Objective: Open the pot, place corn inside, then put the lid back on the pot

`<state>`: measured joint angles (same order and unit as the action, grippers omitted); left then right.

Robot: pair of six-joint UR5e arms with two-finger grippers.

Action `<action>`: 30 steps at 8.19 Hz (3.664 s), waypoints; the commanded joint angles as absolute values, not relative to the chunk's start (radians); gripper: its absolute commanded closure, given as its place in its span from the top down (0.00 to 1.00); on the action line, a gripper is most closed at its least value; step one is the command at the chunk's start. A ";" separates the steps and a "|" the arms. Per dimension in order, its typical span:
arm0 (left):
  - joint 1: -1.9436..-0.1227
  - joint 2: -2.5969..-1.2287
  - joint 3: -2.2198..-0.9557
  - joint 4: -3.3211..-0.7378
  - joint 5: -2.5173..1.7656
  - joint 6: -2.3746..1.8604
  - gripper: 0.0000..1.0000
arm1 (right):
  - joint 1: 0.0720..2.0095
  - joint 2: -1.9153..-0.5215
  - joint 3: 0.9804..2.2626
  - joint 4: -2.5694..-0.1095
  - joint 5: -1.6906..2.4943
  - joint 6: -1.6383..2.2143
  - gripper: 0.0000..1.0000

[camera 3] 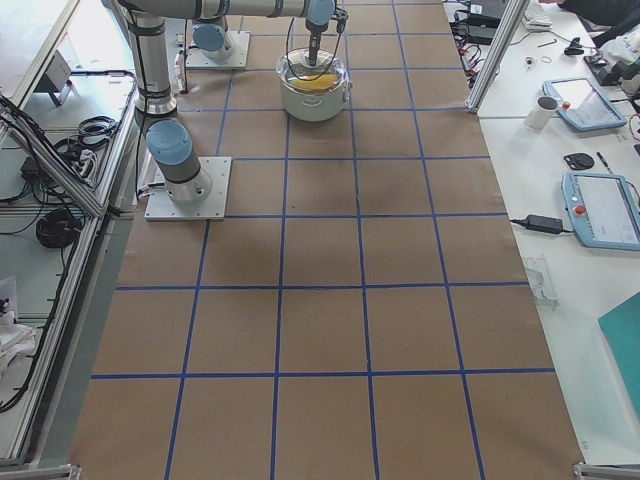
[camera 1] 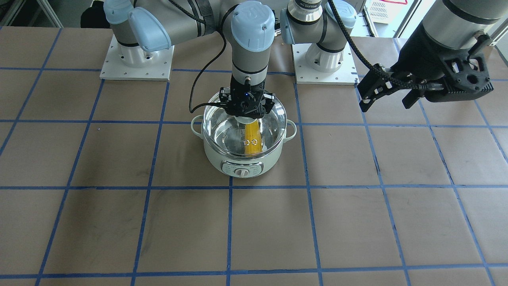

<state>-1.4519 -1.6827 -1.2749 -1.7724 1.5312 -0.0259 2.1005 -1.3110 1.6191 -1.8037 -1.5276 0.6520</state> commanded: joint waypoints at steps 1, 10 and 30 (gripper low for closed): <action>-1.453 -1.683 -1.276 -1.758 1.523 -0.043 1.00 | 2.100 -1.308 1.621 -1.809 -1.535 0.649 0.00; -1.454 -1.684 -1.278 -1.756 1.480 -0.051 1.00 | 2.099 -1.299 1.621 -1.842 -1.560 0.614 0.00; -1.454 -1.687 -1.298 -1.756 1.486 -0.051 1.00 | 2.092 -1.313 1.638 -1.847 -1.563 0.569 1.00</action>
<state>-1.4542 -1.6874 -1.2977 -1.7565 1.4849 -0.0510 2.0982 -1.2976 1.6398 -1.8458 -1.5600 0.5734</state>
